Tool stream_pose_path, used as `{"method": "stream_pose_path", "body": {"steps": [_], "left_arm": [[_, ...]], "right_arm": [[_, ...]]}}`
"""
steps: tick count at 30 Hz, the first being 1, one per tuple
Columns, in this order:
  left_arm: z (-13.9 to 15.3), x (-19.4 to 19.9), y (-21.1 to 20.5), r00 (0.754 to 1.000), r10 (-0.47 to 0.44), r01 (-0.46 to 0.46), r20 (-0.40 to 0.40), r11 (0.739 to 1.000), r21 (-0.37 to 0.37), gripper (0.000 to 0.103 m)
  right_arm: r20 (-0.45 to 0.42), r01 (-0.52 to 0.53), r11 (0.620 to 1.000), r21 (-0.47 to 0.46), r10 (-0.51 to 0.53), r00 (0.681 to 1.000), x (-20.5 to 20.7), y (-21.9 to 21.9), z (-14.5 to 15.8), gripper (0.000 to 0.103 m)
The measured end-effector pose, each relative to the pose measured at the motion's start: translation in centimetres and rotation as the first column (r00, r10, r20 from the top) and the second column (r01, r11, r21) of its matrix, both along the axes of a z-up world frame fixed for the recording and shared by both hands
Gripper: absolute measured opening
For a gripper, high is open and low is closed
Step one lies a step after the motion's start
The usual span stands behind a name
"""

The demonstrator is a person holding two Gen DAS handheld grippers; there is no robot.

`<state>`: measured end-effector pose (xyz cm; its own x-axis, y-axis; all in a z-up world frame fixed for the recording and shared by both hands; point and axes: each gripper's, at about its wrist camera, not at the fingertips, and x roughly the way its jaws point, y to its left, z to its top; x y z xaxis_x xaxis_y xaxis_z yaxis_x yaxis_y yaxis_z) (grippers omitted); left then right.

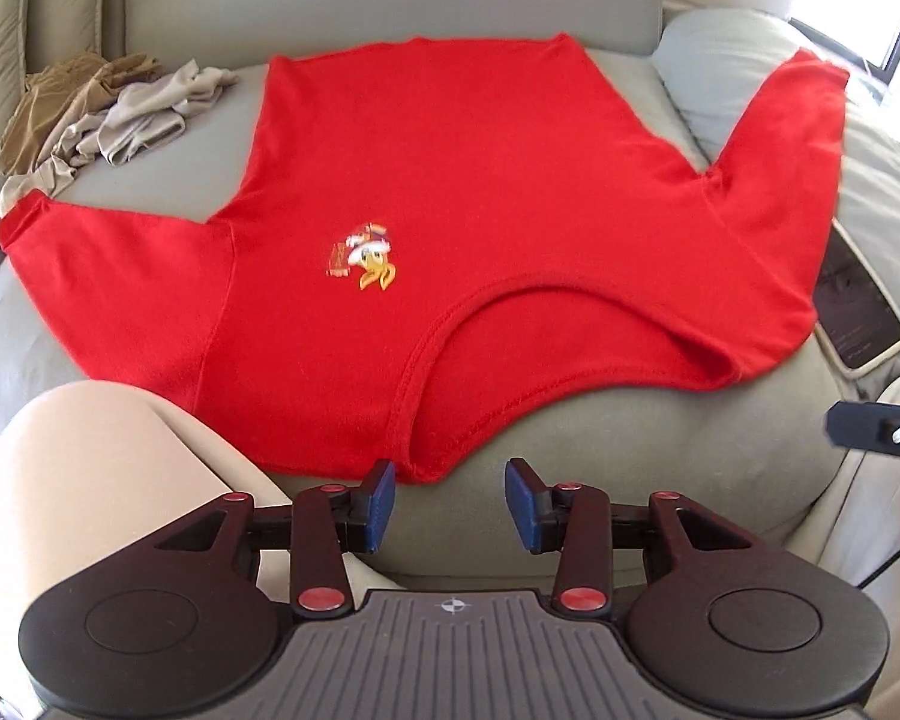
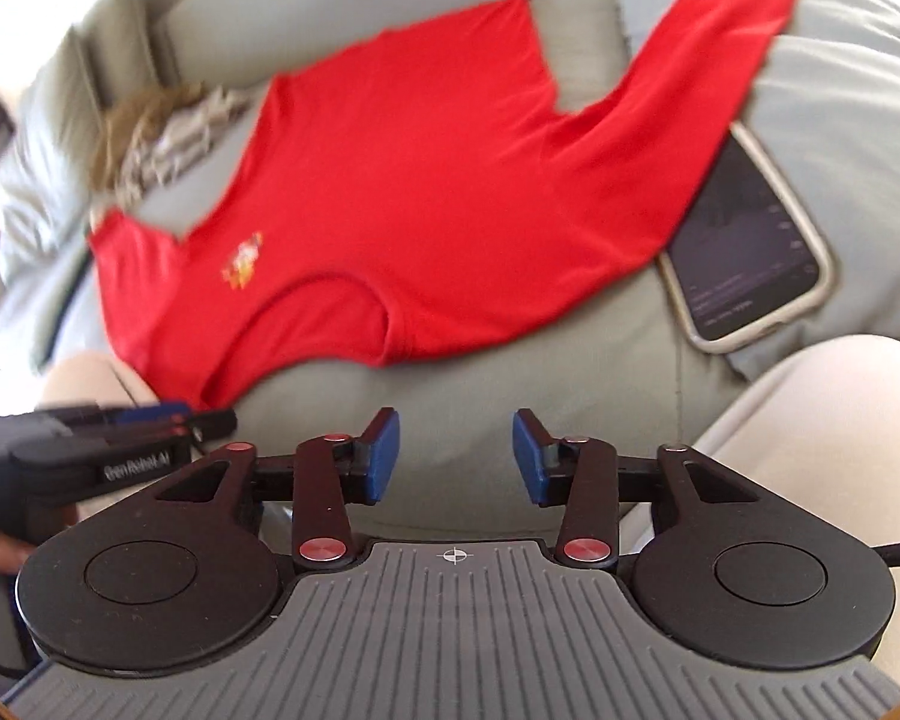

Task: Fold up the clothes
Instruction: 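Reach the right gripper to the sleeve cuff beside the phone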

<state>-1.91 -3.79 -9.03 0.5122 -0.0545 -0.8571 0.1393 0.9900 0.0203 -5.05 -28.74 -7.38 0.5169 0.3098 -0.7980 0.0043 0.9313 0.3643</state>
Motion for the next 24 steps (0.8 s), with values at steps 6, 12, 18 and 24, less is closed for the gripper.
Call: {"method": "stream_pose_path", "body": {"steps": [6, 12, 18, 24], "left_arm": [[1.9, 0.5, 0.1, 0.998, 0.028, -0.026, 0.051, 0.998, -0.05, 0.044], [3.5, 1.0, 0.7, 0.996, 0.06, -0.054, 0.06, 0.994, -0.099, 0.047], [4.7, 1.8, 0.8, 0.995, 0.076, -0.067, 0.058, 0.987, -0.144, 0.047], [6.5, 3.3, 0.8, 0.994, 0.092, -0.078, 0.06, 0.975, -0.21, 0.047]], "right_arm": [[0.058, 0.185, 0.968, 0.167, -0.197, 0.979, -1.6, -4.4, 2.7, 0.055], [0.106, 0.301, 0.918, 0.26, -0.336, 0.936, -1.6, -8.4, 5.5, 0.061], [0.164, 0.38, 0.886, 0.266, -0.43, 0.888, -0.6, -12.2, 7.8, 0.068], [0.209, 0.423, 0.862, 0.281, -0.485, 0.849, 2.2, -15.7, 9.4, 0.067]]}}
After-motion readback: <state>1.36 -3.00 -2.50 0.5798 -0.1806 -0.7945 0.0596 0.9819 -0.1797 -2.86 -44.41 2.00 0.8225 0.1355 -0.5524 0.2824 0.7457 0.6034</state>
